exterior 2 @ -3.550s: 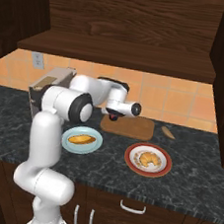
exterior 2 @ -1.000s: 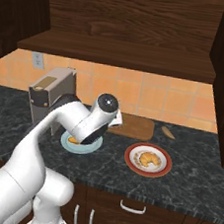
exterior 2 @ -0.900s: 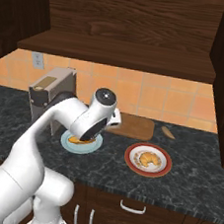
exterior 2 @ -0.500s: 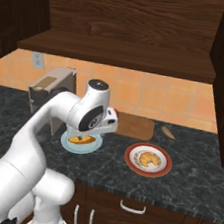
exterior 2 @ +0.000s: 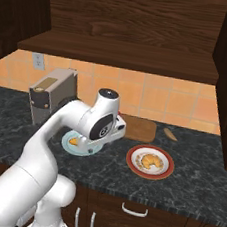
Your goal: From the different types of pastries on the counter, select a croissant and place it on the cutting board. Then retrieve a jar of jam from the cabinet and place it alongside the croissant on the cutting board.
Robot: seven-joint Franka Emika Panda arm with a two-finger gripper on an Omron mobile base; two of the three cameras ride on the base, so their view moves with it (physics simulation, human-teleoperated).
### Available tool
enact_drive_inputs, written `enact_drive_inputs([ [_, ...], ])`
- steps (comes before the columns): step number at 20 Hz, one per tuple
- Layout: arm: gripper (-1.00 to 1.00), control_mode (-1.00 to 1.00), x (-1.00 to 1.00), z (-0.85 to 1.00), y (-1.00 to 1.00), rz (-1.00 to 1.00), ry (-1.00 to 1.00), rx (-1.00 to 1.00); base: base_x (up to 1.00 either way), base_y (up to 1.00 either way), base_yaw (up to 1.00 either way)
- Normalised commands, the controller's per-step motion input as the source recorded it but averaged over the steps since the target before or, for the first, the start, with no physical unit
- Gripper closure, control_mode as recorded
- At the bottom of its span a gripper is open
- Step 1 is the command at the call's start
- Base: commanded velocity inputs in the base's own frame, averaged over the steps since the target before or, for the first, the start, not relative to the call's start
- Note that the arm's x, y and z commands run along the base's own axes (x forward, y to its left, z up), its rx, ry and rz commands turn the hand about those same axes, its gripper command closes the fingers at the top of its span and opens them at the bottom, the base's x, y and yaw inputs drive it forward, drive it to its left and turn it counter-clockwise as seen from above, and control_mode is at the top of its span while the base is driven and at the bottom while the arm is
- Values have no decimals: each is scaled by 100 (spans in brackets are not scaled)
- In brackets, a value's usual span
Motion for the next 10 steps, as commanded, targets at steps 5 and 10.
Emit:
enact_drive_inputs([
  [5,-100,-100,-6,-22,-58,21,0,-19,0,0,0],
  [10,-100,-100,7,-18,-57,26,-1,-6,0,0,0],
])
